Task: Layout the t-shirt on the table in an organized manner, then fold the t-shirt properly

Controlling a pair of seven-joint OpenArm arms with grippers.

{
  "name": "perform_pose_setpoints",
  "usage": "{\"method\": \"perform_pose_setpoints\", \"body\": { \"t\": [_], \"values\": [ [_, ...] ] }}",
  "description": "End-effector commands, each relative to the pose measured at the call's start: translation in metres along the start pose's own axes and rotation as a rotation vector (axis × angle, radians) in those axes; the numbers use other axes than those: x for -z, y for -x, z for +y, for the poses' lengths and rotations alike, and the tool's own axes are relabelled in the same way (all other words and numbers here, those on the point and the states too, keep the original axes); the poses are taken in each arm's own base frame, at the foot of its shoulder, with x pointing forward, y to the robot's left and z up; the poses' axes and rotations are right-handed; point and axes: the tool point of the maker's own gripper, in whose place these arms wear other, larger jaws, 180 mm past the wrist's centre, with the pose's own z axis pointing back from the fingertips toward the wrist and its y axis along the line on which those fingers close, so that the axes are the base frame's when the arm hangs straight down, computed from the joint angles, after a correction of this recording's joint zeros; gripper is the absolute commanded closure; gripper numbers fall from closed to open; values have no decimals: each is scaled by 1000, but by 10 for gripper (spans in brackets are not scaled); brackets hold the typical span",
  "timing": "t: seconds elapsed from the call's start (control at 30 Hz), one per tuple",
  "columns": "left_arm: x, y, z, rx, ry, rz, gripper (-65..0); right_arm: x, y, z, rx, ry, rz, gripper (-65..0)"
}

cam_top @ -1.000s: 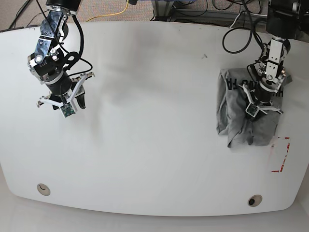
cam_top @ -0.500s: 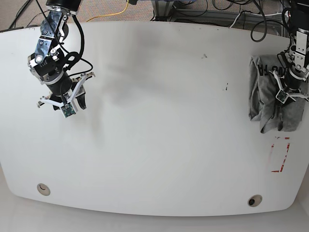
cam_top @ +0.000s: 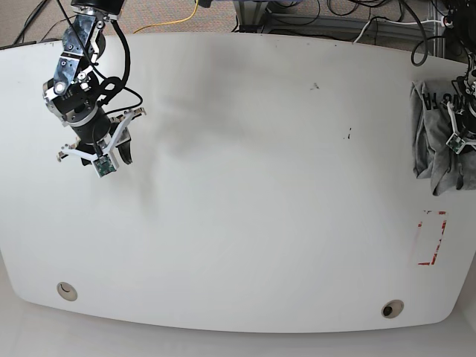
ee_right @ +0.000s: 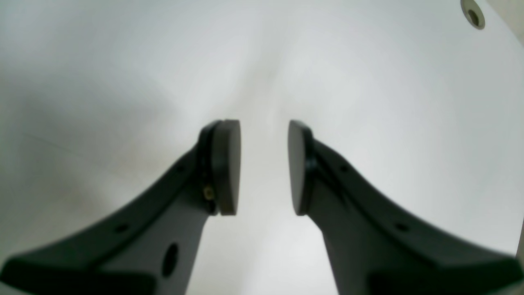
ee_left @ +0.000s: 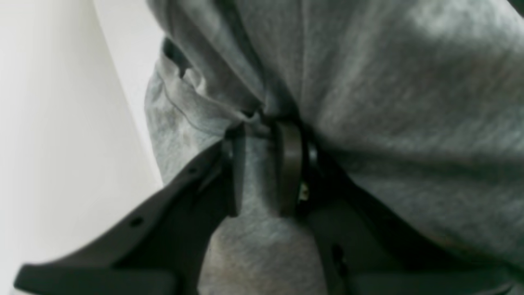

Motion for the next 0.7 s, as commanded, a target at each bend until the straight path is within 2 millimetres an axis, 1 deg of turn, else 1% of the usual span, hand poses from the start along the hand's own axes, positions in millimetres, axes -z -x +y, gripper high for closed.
{"method": "perform_pose_setpoints", "body": {
  "t": [0.0,0.17,0.43,0.57,0.63,0.67],
  "values": [
    [-7,11,23,50,-20,45,-119,-5,-11,-5,-13,15,-39,-182],
    [-13,16,39,79,-37,60,-119,-5,-9,-4,-13,13,-37,-182],
    [-17,16,56,77,-72,58,-119,-5,-9,-4,-13,13,-37,-182],
    [-18,14,59,72,-81,54,-119,-5,-11,-4,-14,13,-40,-182],
    [-16,7,63,71,-93,39,-119,-5,-11,-5,-14,14,-41,-182],
    [-15,0,69,71,-106,24,-119,-5,-11,-5,-14,14,-41,-182]
  ]
}}
